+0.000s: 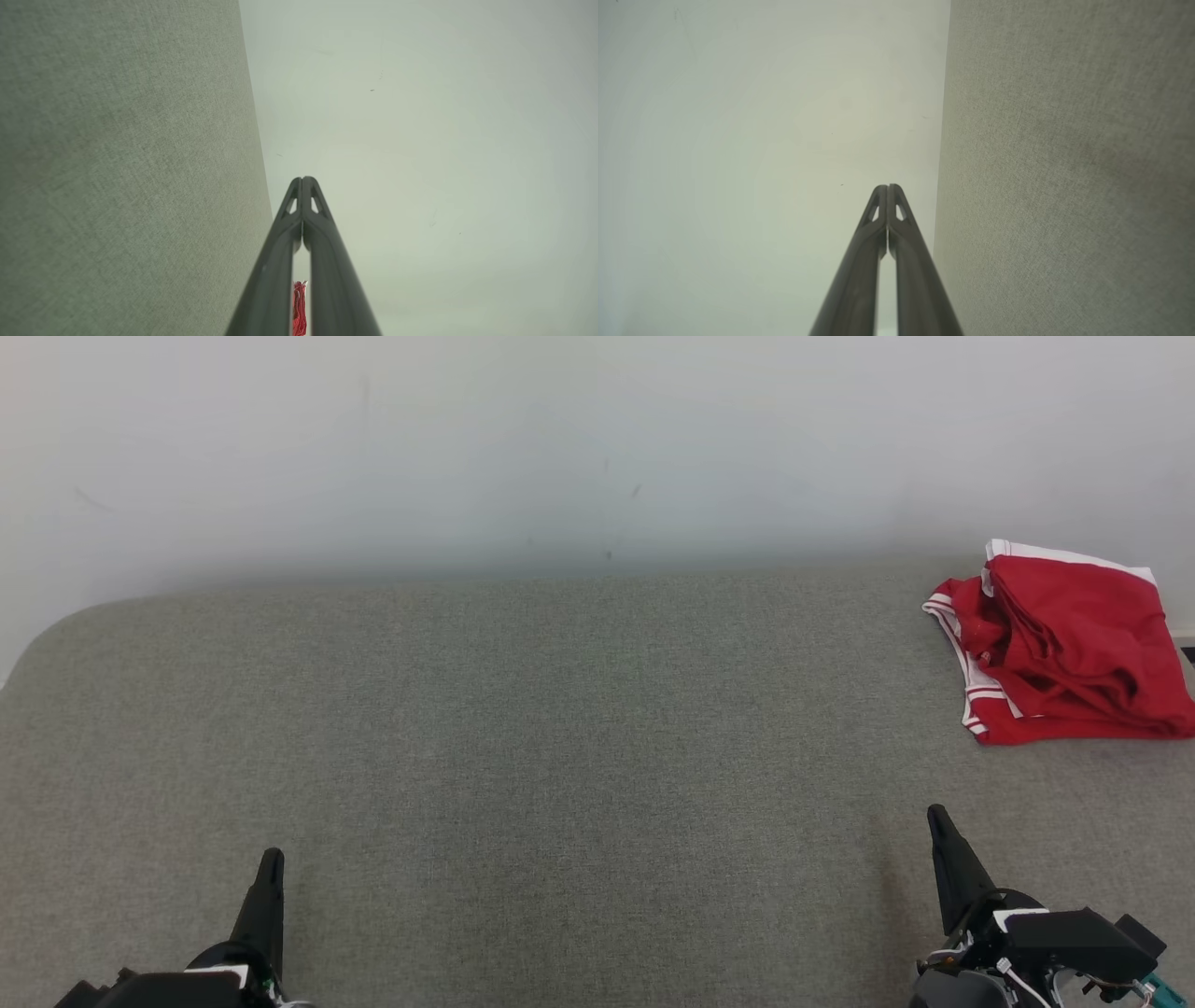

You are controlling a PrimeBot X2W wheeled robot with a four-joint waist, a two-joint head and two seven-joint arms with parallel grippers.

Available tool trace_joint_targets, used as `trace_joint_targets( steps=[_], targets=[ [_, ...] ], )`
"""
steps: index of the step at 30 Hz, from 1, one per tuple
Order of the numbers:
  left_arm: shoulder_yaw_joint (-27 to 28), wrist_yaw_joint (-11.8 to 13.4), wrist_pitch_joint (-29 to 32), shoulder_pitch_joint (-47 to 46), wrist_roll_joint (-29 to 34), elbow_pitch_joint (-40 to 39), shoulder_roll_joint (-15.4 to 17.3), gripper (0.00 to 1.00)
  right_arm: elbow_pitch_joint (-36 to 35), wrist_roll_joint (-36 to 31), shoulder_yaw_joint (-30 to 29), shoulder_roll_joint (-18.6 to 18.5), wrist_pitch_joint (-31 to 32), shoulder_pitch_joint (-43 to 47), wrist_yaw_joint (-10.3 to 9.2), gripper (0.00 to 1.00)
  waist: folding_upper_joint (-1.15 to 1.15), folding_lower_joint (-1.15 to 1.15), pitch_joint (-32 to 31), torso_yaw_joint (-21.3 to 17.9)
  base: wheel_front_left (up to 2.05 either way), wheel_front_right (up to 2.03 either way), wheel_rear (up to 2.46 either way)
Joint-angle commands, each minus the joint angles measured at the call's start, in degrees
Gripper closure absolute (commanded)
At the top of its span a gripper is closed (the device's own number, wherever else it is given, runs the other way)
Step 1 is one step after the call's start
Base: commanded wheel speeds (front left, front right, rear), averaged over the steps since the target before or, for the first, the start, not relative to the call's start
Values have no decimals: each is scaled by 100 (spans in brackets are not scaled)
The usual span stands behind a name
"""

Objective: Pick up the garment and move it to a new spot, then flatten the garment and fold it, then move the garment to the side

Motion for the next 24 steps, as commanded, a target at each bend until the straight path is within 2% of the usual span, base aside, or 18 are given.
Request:
trace_joint_targets(
  steps=[1, 24],
  targets=[
    [21, -7, 9, -61, -26, 14, -10, 100, 6, 9, -4, 23, 12, -42, 4, 100, 0, 0, 0, 0, 0, 0, 0],
    [20, -7, 7, -59, -26, 13, -9, 100, 6, 10, -2, 22, 11, -40, 4, 100, 0, 0, 0, 0, 0, 0, 0]
  ],
)
